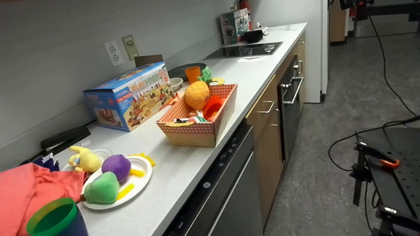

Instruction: Pick the stuffed pineapple and put it on the counter

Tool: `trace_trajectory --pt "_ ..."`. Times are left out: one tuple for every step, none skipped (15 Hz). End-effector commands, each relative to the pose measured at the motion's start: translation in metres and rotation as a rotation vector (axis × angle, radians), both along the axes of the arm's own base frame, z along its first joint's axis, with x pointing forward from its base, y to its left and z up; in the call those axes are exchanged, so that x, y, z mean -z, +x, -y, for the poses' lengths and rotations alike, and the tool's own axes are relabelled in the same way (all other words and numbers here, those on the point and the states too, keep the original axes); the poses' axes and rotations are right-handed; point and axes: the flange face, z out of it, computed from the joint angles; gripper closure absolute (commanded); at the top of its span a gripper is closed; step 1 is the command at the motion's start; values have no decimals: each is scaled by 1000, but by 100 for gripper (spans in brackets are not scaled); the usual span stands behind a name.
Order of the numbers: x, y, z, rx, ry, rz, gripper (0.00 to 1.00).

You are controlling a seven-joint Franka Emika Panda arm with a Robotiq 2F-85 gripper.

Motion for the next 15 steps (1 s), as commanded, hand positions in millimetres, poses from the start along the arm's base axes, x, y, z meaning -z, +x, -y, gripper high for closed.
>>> trace_trajectory --pt "4 1 4 8 32 -5 0" --pt "5 5 8 15 50 -6 0" --pt "4 11 12 34 59 -8 0" --pt "1 23 20 61 81 -2 0" --pt "-2 34 25 81 92 2 0" --pt "-5 51 32 100 91 5 0" --pt "-8 69 39 114 89 11 0" --pt "-11 87 46 129 84 12 0" --pt "-16 104 51 135 78 22 0" --pt "-18 120 55 150 66 20 0" --pt "-21 131 68 160 50 20 0" --pt "-22 146 74 166 37 18 0" --pt "-23 160 81 175 26 20 0" --pt "-24 173 88 186 13 20 0" --pt "-25 185 95 196 -6 21 0"
